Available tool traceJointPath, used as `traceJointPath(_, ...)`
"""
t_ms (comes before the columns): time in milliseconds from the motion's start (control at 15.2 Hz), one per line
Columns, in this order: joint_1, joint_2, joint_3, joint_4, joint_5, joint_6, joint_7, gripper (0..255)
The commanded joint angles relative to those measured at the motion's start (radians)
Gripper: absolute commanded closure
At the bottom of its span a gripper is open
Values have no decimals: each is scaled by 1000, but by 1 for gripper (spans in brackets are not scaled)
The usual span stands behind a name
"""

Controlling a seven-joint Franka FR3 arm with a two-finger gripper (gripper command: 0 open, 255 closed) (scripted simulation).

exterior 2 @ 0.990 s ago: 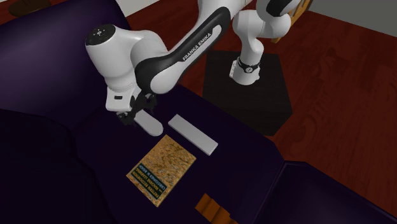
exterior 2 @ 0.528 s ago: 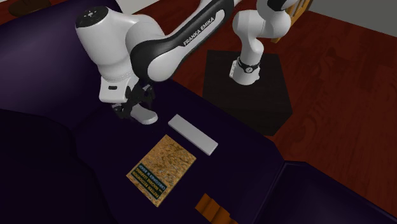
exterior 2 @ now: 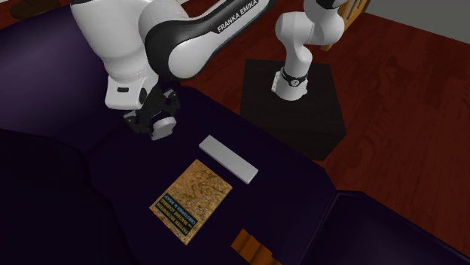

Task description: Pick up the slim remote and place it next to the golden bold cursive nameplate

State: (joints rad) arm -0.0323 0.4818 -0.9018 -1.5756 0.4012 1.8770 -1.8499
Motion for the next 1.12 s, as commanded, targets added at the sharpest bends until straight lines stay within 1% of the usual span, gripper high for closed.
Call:
traceJointPath(0, -1, -7, -4, 19, -7, -24, 5, 255)
traceJointPath(594, -17, -22, -15, 125, -26, -135, 22, 255)
traceJointPath(858, 118, -103, -31, 26, -83, -93, 120, 255)
traceJointPath(1056, 208, -156, -35, -31, -125, -69, 199, 255)
